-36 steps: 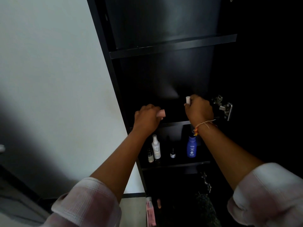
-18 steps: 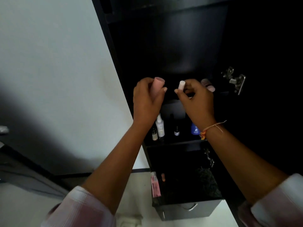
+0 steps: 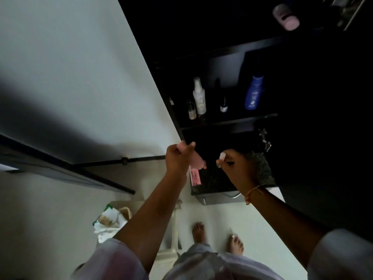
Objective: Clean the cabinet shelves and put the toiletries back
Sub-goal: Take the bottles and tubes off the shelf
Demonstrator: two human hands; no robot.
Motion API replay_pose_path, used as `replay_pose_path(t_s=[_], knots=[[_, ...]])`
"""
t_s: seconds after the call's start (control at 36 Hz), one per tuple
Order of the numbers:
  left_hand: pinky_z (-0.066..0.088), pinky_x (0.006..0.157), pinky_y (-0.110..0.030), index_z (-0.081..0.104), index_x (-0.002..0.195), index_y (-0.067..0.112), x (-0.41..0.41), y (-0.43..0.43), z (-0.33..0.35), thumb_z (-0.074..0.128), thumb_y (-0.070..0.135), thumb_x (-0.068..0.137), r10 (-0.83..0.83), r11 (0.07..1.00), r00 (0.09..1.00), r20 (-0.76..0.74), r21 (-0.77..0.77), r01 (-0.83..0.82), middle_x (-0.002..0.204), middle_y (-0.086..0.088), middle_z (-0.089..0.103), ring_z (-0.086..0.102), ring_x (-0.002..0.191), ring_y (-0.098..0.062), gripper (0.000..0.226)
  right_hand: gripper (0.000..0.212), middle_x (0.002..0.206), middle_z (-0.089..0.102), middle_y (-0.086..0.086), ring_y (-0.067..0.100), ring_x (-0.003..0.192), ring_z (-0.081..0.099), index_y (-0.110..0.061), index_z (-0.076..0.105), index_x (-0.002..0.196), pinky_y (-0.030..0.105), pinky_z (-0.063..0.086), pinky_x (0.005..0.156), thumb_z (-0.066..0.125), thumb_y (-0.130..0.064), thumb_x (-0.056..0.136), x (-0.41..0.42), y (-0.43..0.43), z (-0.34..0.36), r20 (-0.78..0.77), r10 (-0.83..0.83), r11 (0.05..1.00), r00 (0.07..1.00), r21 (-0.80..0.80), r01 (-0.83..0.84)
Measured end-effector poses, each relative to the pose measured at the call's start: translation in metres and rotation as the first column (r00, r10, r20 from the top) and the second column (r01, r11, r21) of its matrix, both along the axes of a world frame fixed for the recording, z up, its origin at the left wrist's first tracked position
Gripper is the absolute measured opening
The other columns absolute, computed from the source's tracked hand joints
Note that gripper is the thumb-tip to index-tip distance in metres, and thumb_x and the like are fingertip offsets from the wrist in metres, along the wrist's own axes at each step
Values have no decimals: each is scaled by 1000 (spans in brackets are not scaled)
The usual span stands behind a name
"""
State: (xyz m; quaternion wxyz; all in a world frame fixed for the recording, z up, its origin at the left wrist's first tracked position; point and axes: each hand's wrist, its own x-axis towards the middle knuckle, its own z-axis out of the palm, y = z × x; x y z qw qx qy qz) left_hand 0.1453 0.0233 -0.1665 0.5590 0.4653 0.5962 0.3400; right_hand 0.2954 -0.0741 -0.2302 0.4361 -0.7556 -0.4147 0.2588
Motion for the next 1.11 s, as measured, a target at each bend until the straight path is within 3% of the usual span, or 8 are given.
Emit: replay_pose_path(t_s=[0.08,0.17,0.25,0.36,0.56,0.72,1.0,1.11], knots=[[60,76,-42,56,90,9,-9,0,-33,82,27,75,127,975,990,60,-192,-114,96,-10,63,65,88,-23,35,19,89,73,1,19,87,69,-21,67,96,38,57,77,76,-26,80,-6,-6,-39,-35,25,992,999,-121,-29],[60,71,-38,50,106,6,-16,2,-64,84,28,72,254,922,963,86,-323,-214,114,-14,57,62,100,-30,53,22,93,72,6,22,90,68,-14,69,101,35,56,79,76,-19,81,-13,-7,-66,-39,44,985,998,-167,-50],[61,69,-38,45,105,12,-18,7,-88,82,27,74,341,877,936,88,-387,-283,118,-16,54,62,104,-35,50,22,99,71,9,23,93,66,-10,70,103,25,50,78,73,-15,83,-20,-2,-86,-11,63,974,998,-217,-64],[61,68,-38,48,109,8,-13,22,-114,79,27,79,411,841,898,155,-444,-308,118,-21,59,67,99,-36,47,16,96,71,6,24,90,67,-20,69,100,40,57,76,70,-20,84,-26,10,-112,0,95,962,995,-257,-92],[57,75,-33,51,78,15,-4,41,-140,78,26,81,346,868,934,89,-409,-282,84,-10,63,66,81,-26,29,17,99,73,0,19,93,69,-22,70,103,41,58,78,67,-19,86,-36,26,-137,-14,105,953,994,-285,-104],[52,69,-31,51,84,13,-7,47,-156,82,30,75,335,858,940,65,-434,-276,90,-12,67,68,87,-27,36,17,103,70,-1,23,93,68,-25,66,101,44,58,75,67,-18,85,-42,28,-152,16,137,954,991,-270,-127],[57,84,-43,59,84,10,-7,37,-187,77,35,79,230,874,973,-28,-434,-219,90,-12,69,69,89,-29,32,20,108,67,4,27,95,66,-18,69,107,45,57,78,65,-15,87,-41,34,-163,49,183,945,982,-284,-162],[55,67,-32,65,99,8,-7,22,-193,70,38,86,234,870,971,-49,-436,-232,93,-10,71,68,85,-25,33,21,110,67,5,26,98,65,-16,69,110,46,56,81,64,-14,89,-40,38,-161,37,196,945,980,-274,-178]])
